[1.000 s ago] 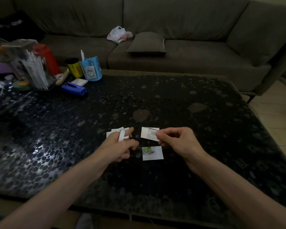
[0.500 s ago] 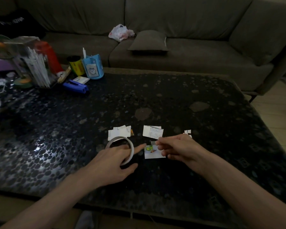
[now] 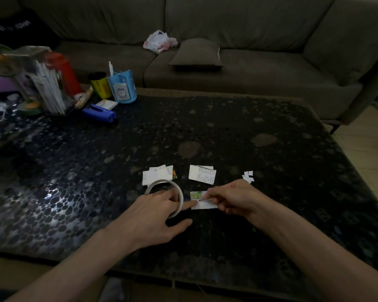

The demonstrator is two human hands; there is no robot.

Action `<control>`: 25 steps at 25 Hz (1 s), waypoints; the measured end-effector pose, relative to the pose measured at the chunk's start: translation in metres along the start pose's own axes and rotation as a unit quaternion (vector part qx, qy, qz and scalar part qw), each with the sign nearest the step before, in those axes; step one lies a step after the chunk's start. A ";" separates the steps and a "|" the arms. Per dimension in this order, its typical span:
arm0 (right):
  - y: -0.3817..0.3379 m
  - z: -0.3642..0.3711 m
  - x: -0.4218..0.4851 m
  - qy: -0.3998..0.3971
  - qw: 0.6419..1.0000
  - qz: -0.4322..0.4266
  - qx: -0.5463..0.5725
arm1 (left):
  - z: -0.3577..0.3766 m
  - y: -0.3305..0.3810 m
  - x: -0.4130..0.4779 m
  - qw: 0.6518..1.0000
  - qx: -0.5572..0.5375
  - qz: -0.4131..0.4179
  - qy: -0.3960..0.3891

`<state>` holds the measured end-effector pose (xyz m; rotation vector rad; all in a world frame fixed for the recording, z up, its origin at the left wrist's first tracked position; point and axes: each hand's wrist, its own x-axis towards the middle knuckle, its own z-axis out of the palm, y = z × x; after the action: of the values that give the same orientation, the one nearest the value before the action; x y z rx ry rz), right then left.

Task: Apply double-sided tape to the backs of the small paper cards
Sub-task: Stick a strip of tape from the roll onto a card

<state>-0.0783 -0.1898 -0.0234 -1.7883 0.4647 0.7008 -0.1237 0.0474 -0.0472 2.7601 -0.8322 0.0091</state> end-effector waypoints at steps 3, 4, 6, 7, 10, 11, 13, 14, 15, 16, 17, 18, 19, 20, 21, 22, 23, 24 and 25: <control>0.000 -0.002 0.002 0.007 1.000 0.005 -0.016 | 0.002 -0.001 0.001 1.000 -0.001 -0.001 0.002; 0.000 -0.002 0.003 0.009 1.000 0.004 -0.019 | 0.002 -0.001 0.001 1.000 -0.001 -0.001 -0.001; 0.001 -0.001 0.004 0.010 1.000 0.000 -0.020 | 0.002 -0.001 0.000 1.000 -0.003 0.000 -0.003; 0.001 0.000 0.004 0.010 1.000 -0.001 -0.020 | 0.002 -0.001 0.000 1.000 -0.001 0.002 -0.003; 0.001 0.000 0.003 0.011 0.999 0.002 -0.032 | 0.000 0.000 0.001 1.000 0.011 0.010 -0.004; 0.000 0.000 0.002 0.011 0.999 0.003 -0.037 | -0.001 0.001 0.001 1.000 0.013 0.011 -0.005; 0.000 0.000 0.002 0.012 0.999 -0.001 -0.040 | -0.002 0.001 0.001 1.000 0.010 0.012 -0.009; 0.001 0.001 0.002 0.013 0.999 -0.004 -0.041 | -0.002 0.001 0.000 1.000 0.007 0.012 -0.011; 0.001 0.001 0.002 0.013 0.999 -0.006 -0.039 | -0.001 0.002 0.000 1.000 0.009 0.013 -0.011; 0.001 0.001 0.003 0.013 0.999 -0.008 -0.035 | -0.001 0.001 -0.001 1.000 0.012 0.014 -0.010; 0.001 0.001 0.003 0.011 0.999 -0.010 -0.032 | 0.000 0.001 -0.001 1.000 0.017 0.015 -0.008; 0.001 0.001 0.002 0.010 0.999 -0.009 -0.029 | 0.001 0.000 -0.001 1.000 0.020 0.017 -0.006; 0.001 0.001 0.002 0.010 1.000 -0.006 -0.028 | 0.001 -0.001 -0.001 1.000 0.023 0.019 -0.003; 0.000 0.002 0.002 0.011 1.000 -0.003 -0.029 | 0.002 -0.001 -0.001 0.999 0.026 0.021 0.000; 0.000 0.002 0.001 0.011 1.000 -0.003 -0.029 | 0.003 -0.002 -0.001 0.999 0.030 0.022 0.003; 0.000 0.002 0.001 0.009 1.000 -0.005 -0.029 | 0.003 -0.002 0.000 0.999 0.033 0.023 0.006; 0.000 0.002 0.001 0.006 1.000 -0.007 -0.027 | 0.004 -0.001 0.000 0.999 0.035 0.024 0.009; 0.000 0.001 0.000 0.005 1.000 -0.008 -0.024 | 0.004 -0.001 0.001 0.999 0.037 0.027 0.012; 0.001 0.001 0.000 0.004 1.000 -0.009 -0.021 | 0.004 0.000 0.001 0.999 0.040 0.028 0.014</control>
<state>-0.0792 -0.1892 -0.0238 -1.8328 0.4406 0.6958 -0.1229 0.0454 -0.0511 2.8030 -0.9204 0.0927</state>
